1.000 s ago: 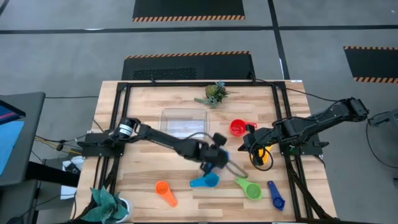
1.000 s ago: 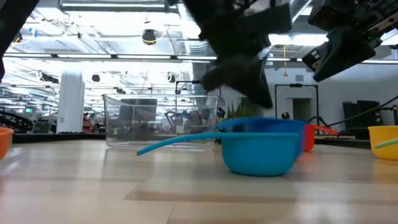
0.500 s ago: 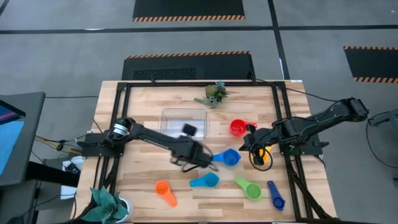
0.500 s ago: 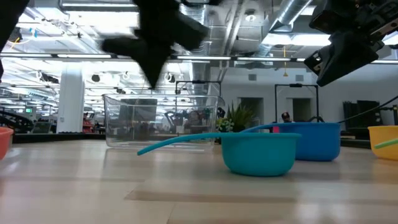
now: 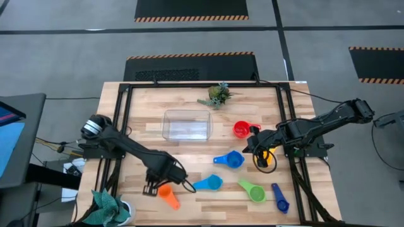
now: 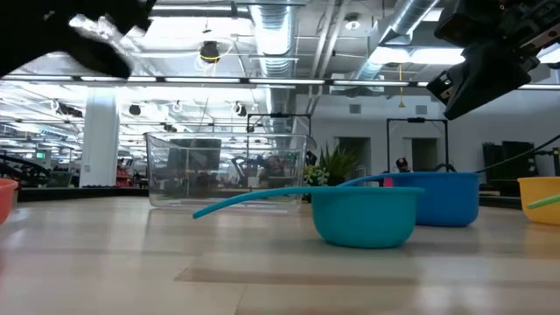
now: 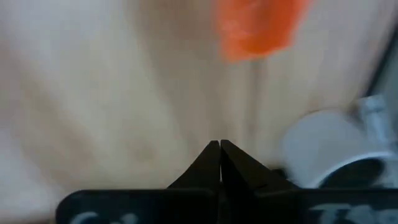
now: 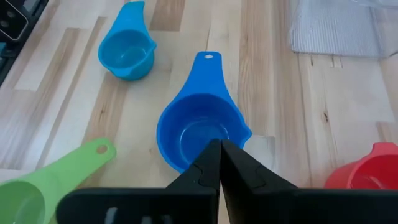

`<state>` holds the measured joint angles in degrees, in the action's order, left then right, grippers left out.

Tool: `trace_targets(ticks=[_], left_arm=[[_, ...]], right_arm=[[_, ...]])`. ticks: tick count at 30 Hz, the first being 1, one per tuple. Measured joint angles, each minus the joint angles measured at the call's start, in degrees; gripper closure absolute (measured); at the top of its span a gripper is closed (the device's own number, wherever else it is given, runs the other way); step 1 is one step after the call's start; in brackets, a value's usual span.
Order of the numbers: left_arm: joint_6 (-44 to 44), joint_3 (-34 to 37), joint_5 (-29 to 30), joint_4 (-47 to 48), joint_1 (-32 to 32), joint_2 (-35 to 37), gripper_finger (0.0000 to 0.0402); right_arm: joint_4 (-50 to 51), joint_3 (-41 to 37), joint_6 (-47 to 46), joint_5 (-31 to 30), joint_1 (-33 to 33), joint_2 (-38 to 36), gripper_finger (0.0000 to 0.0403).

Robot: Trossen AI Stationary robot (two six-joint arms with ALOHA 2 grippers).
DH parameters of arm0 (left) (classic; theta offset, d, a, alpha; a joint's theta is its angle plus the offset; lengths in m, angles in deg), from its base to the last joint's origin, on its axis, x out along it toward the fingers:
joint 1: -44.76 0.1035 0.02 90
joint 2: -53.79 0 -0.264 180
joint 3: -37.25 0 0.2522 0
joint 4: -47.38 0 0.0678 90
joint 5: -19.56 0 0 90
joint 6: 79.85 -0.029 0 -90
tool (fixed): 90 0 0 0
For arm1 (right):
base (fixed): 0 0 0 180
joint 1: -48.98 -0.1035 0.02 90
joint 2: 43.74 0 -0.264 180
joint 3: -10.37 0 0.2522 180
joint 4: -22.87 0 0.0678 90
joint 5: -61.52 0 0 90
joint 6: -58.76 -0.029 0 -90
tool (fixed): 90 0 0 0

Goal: Nest measuring cups in basket
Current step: Adjust the orange measuring cup

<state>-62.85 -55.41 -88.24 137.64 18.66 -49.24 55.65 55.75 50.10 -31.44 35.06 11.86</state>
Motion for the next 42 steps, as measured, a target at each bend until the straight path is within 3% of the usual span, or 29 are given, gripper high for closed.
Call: trace_targets(ticks=[4,6,11,14,18,25,42], left_arm=[[3.6,8.4,-6.1,-10.9,-0.2,-0.7,0.0401],[4.4,10.7,-9.0,-11.6,-0.2,-1.4,0.0401],[5.2,12.2,-12.0,-14.5,-1.1,-1.7,0.0401],[5.9,12.2,-14.5,-21.4,-1.7,-2.2,0.0401],[8.2,12.2,-13.6,-28.7,-2.2,-2.2,0.0401],[7.6,12.2,-6.9,-31.4,0.2,-2.2,0.0401],[5.9,12.4,-5.8,-34.9,0.8,-3.6,0.0401]], right_arm=[[-0.2,0.0,0.0,0.0,0.0,0.0,0.0372],[-0.2,0.0,-0.4,0.0,0.0,0.0,0.0372],[0.5,0.0,-0.8,0.0,0.0,0.0,0.0372],[0.9,0.0,-0.6,0.0,0.0,0.0,0.0372],[1.7,0.0,0.0,0.0,0.0,0.0,0.0372],[2.2,0.0,0.1,0.0,0.0,0.0,0.0372],[3.4,0.0,0.1,0.0,0.0,0.0,0.0372]])
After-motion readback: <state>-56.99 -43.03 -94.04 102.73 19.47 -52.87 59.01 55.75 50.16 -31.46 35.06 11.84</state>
